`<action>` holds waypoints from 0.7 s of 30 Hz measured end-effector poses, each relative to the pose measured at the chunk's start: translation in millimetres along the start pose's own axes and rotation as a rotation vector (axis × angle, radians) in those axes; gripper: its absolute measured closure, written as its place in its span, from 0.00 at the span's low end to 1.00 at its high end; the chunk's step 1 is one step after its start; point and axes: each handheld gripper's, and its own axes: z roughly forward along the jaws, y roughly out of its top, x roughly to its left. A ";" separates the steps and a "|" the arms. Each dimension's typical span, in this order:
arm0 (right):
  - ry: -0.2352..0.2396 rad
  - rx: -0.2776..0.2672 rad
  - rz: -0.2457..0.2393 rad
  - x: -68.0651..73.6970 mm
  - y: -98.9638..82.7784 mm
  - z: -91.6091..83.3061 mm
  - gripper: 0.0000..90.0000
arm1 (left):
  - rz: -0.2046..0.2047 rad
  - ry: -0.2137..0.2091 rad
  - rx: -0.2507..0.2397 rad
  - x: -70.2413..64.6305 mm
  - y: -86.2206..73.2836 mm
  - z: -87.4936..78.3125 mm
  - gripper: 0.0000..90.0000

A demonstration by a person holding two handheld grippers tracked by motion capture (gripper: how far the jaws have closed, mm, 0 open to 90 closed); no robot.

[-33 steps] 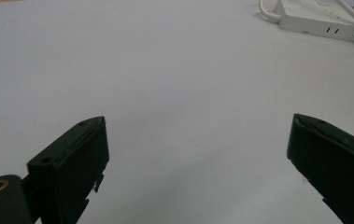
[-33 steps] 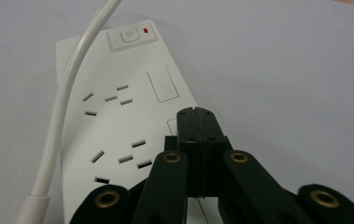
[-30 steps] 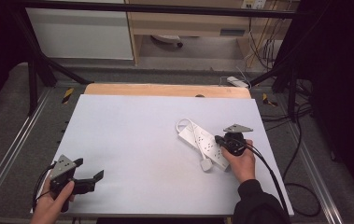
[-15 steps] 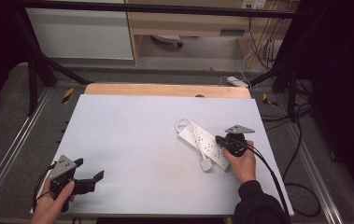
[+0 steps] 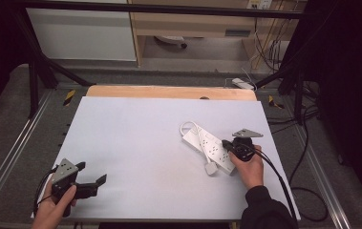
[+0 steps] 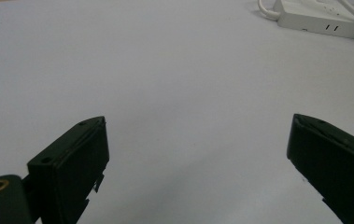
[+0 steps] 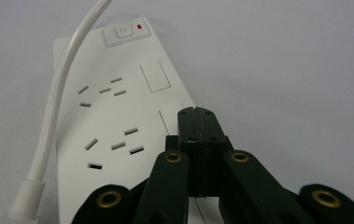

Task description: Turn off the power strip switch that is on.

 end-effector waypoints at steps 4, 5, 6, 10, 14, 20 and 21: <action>-0.003 -0.003 0.001 0.1 -0.3 0.1 1.00 | 0.000 -0.001 0.001 0.1 0.0 0.2 0.06; -0.003 -0.004 0.001 0.1 -0.5 0.1 1.00 | 0.001 -0.001 0.001 0.1 0.0 0.2 0.06; -0.005 -0.004 0.000 0.2 -0.4 0.1 1.00 | 0.001 -0.001 0.001 0.1 0.0 0.1 0.06; -0.008 -0.003 -0.003 0.6 -0.3 0.0 1.00 | 0.001 -0.001 0.000 0.0 0.0 0.0 0.06; -0.010 -0.006 -0.006 0.4 -0.4 0.2 1.00 | 0.001 -0.001 0.001 0.1 0.0 0.1 0.06; -0.011 -0.013 -0.006 0.8 0.4 -0.1 1.00 | 0.000 -0.001 0.000 0.1 0.0 0.0 0.06; -0.011 -0.019 -0.006 1.0 0.8 -0.4 1.00 | 0.000 -0.001 0.000 0.1 0.0 0.1 0.06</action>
